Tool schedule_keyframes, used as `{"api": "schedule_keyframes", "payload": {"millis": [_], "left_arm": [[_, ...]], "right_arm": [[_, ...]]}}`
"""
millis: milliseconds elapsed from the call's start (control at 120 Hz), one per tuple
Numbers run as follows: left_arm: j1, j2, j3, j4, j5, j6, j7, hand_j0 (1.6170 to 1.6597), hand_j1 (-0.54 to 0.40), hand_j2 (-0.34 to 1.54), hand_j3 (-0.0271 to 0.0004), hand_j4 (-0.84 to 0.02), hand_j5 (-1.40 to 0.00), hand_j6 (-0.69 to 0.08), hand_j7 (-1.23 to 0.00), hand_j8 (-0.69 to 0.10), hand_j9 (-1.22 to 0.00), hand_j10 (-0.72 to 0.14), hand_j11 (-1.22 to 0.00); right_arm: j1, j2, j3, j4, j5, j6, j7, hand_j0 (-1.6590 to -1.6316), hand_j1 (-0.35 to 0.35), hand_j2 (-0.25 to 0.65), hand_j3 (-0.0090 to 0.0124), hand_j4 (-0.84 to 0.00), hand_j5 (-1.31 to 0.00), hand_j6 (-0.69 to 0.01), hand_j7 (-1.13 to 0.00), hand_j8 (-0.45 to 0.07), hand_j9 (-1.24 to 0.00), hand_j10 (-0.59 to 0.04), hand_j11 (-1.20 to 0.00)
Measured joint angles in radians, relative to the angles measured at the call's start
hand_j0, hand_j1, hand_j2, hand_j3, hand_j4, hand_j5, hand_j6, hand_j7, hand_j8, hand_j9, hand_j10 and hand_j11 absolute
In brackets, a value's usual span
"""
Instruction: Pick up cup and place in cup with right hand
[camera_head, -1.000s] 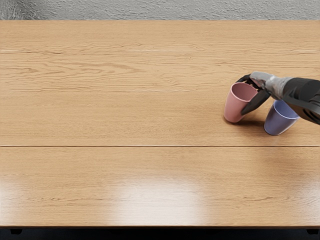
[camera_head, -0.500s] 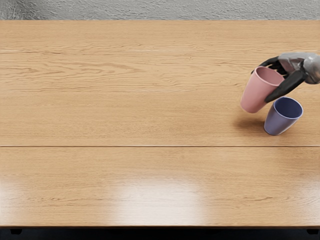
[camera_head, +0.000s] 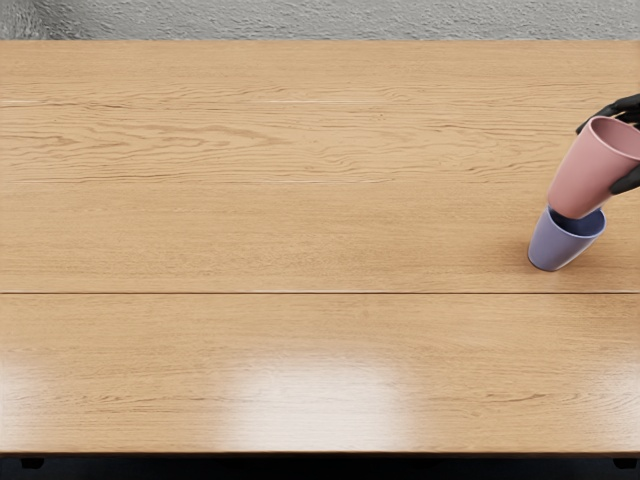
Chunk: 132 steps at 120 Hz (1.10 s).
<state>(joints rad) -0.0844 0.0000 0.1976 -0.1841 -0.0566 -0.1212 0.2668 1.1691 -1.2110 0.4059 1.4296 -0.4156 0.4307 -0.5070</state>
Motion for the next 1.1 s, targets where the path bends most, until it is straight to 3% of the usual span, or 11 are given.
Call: {"api": "schedule_keyframes", "payload": {"millis": [158,300,317,400,417,433,717,725,750,775,1100], "left_arm": [[0.0,0.0,0.0,0.0,0.0,0.0,0.0,1.6581,0.349,0.0,-0.0002,0.0,0.0,0.0,0.0,0.0,0.0,0.0,0.0],[0.0,0.0,0.0,0.0,0.0,0.0,0.0,1.6581,0.349,0.0,-0.0002,0.0,0.0,0.0,0.0,0.0,0.0,0.0,0.0],[0.0,0.0,0.0,0.0,0.0,0.0,0.0,1.6581,0.349,0.0,-0.0002,0.0,0.0,0.0,0.0,0.0,0.0,0.0,0.0],[0.0,0.0,0.0,0.0,0.0,0.0,0.0,1.6581,0.349,0.0,-0.0002,0.0,0.0,0.0,0.0,0.0,0.0,0.0,0.0],[0.0,0.0,0.0,0.0,0.0,0.0,0.0,1.6581,0.349,0.0,-0.0002,0.0,0.0,0.0,0.0,0.0,0.0,0.0,0.0],[0.0,0.0,0.0,0.0,0.0,0.0,0.0,1.6581,0.349,0.0,-0.0002,0.0,0.0,0.0,0.0,0.0,0.0,0.0,0.0],[0.0,0.0,0.0,0.0,0.0,0.0,0.0,1.6581,0.349,0.0,-0.0002,0.0,0.0,0.0,0.0,0.0,0.0,0.0,0.0],[0.0,0.0,0.0,0.0,0.0,0.0,0.0,1.6581,0.349,0.0,-0.0002,0.0,0.0,0.0,0.0,0.0,0.0,0.0,0.0],[0.0,0.0,0.0,0.0,0.0,0.0,0.0,1.6581,0.349,0.0,-0.0002,0.0,0.0,0.0,0.0,0.0,0.0,0.0,0.0],[0.0,0.0,0.0,0.0,0.0,0.0,0.0,1.6581,0.349,0.0,-0.0002,0.0,0.0,0.0,0.0,0.0,0.0,0.0,0.0],[0.0,0.0,0.0,0.0,0.0,0.0,0.0,1.6581,0.349,0.0,-0.0002,0.0,0.0,0.0,0.0,0.0,0.0,0.0,0.0]], "right_arm": [[-0.004,-0.008,-0.004,-0.008,-0.015,-0.004,0.006,-1.6556,0.072,-0.097,0.0007,-0.394,-0.64,-0.301,-0.6,-0.299,-0.64,-0.472,-0.64],[-0.008,-0.007,-0.008,-0.012,-0.053,-0.017,0.008,-1.6571,0.143,0.032,0.0011,-0.358,-0.64,-0.279,-0.6,-0.273,-0.64,-0.449,-0.64],[-0.009,-0.006,-0.009,-0.012,-0.058,-0.02,0.008,-1.657,0.151,0.048,0.0002,-0.347,-0.64,-0.276,-0.6,-0.268,-0.64,-0.444,-0.64],[-0.013,-0.002,-0.012,-0.013,-0.077,-0.038,0.015,-1.656,0.142,0.017,-0.0002,-0.341,-0.63,-0.274,-0.6,-0.272,-0.63,-0.447,-0.63],[-0.014,-0.002,-0.014,-0.013,-0.079,-0.041,0.016,-1.6561,0.14,0.019,0.001,-0.342,-0.63,-0.274,-0.6,-0.273,-0.63,-0.448,-0.63],[-0.015,-0.001,-0.015,-0.013,-0.082,-0.044,0.018,-1.656,0.137,0.016,0.0002,-0.343,-0.63,-0.277,-0.6,-0.275,-0.63,-0.45,-0.63],[-0.027,0.011,-0.059,-0.018,-0.105,-0.093,0.07,-1.655,0.12,-0.006,-0.0001,-0.368,-0.62,-0.295,-0.59,-0.298,-0.62,-0.472,-0.62],[-0.028,0.011,-0.061,-0.019,-0.106,-0.094,0.072,-1.6551,0.119,-0.008,0.0011,-0.368,-0.62,-0.294,-0.59,-0.298,-0.62,-0.471,-0.62],[-0.029,0.011,-0.066,-0.019,-0.106,-0.098,0.08,-1.6551,0.115,-0.009,0.0001,-0.371,-0.62,-0.296,-0.59,-0.303,-0.62,-0.475,-0.62],[-0.029,0.012,-0.072,-0.02,-0.107,-0.101,0.087,-1.6553,0.114,-0.011,0.0011,-0.375,-0.62,-0.296,-0.59,-0.302,-0.62,-0.475,-0.62],[-0.045,0.014,-0.122,-0.022,-0.122,-0.16,0.151,-1.6565,0.119,-0.001,0.0007,-0.372,-0.62,-0.299,-0.59,-0.298,-0.62,-0.471,-0.63]]}}
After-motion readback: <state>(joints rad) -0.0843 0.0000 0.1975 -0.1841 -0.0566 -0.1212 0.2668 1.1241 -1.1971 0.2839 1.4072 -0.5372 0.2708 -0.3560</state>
